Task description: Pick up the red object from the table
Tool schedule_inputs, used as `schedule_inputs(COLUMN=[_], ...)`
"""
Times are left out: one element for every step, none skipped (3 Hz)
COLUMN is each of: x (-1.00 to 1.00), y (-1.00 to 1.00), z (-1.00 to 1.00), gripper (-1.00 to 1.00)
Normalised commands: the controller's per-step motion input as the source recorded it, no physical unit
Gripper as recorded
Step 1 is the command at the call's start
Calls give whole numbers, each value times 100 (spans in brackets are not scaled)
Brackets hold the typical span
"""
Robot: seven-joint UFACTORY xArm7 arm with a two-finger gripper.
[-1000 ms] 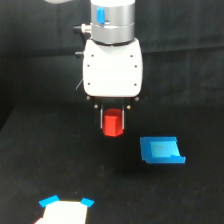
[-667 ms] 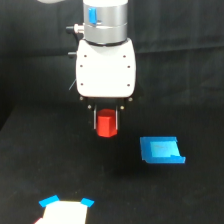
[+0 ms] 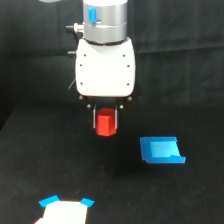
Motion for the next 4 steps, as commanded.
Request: schedule_inputs(x=[-23, -14, -20, -44], y=[-38, -48, -61, -53], z=[-1, 6, 17, 11], gripper=[-70, -69, -60, -99])
